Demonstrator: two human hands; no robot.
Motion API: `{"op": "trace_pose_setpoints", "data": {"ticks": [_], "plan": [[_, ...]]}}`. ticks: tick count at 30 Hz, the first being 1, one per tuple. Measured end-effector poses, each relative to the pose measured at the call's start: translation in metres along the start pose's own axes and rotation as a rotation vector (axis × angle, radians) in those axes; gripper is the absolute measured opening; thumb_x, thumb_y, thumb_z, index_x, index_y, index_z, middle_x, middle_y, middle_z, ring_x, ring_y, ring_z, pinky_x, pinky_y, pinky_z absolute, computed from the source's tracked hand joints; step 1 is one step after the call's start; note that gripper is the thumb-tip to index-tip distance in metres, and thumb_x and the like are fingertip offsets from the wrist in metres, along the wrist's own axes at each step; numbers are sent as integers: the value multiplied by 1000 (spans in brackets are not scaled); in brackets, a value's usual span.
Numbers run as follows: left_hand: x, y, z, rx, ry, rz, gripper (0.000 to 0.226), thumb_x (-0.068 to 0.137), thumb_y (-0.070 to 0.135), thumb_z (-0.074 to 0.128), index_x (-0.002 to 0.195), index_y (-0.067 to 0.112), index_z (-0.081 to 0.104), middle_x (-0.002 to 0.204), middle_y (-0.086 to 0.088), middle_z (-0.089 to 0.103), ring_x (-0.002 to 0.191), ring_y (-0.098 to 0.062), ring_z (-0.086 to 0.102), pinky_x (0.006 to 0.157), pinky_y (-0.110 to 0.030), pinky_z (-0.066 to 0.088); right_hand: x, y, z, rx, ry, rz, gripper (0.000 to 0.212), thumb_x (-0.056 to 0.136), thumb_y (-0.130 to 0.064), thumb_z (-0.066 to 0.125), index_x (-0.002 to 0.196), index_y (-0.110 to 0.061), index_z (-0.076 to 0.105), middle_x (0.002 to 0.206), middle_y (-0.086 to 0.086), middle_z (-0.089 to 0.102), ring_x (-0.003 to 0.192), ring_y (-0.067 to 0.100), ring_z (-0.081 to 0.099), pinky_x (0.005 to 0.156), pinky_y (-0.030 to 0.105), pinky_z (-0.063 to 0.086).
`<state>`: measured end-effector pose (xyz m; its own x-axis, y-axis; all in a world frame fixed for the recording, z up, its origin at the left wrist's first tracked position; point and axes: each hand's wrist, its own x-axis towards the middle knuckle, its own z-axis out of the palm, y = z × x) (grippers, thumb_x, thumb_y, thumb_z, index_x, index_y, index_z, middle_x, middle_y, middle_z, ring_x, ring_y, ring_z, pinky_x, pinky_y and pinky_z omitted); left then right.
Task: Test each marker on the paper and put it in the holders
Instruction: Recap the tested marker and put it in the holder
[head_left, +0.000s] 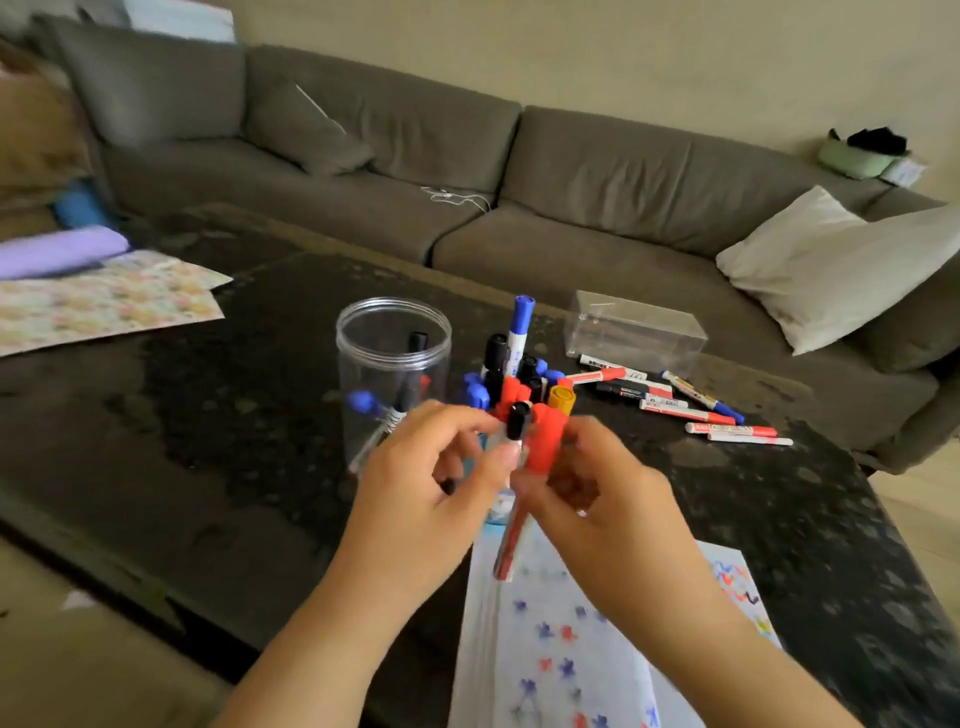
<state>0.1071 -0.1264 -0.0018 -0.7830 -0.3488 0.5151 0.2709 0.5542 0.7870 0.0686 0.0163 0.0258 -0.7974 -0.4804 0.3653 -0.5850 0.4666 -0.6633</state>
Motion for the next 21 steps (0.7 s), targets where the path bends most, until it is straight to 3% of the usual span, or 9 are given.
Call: {"op": "trace_pose_setpoints", "data": {"ticks": [4,9,13,15,18,21], "plan": [[13,-29,-25,277,215,-93,27,85,27,59,110,18,60,96,7,60,86,-11,58,68,-10,37,43,-32,-8,148,108,-75,39,86,-23,65,100,-46,38,76,-10,67,73,1,65,62,10,50],[15,-41,-29,318,196,-202,39,86,19,62,124,19,51,114,6,58,98,-4,52,71,-8,35,100,-46,3,230,245,-161,31,94,-22,57,113,-33,37,83,-5,67,74,4,66,70,19,54],[16,-42,-25,289,191,-204,40,87,16,62,125,20,50,115,5,55,103,-9,55,81,-16,37,127,-40,32,63,106,-127,30,94,-22,56,123,-24,46,84,-13,59,71,-1,59,64,4,42],[17,-42,-25,280,190,-216,40,87,17,61,126,20,50,115,6,54,104,-10,55,82,-17,39,132,-34,43,-52,23,-103,29,94,-23,55,122,-19,52,85,-11,58,72,6,54,64,8,36],[17,-44,-27,268,188,-233,39,87,19,61,125,22,50,114,9,53,101,-6,53,79,-14,39,135,-25,55,-189,-76,-82,25,98,-25,48,116,-15,61,101,2,61,84,14,54,72,13,33],[18,-45,-27,253,185,-259,36,88,20,61,122,25,50,111,13,51,97,-3,53,73,-10,39,133,-20,63,-279,-145,-83,31,100,-25,42,107,-7,67,106,4,47,88,14,47,80,13,28]]}}
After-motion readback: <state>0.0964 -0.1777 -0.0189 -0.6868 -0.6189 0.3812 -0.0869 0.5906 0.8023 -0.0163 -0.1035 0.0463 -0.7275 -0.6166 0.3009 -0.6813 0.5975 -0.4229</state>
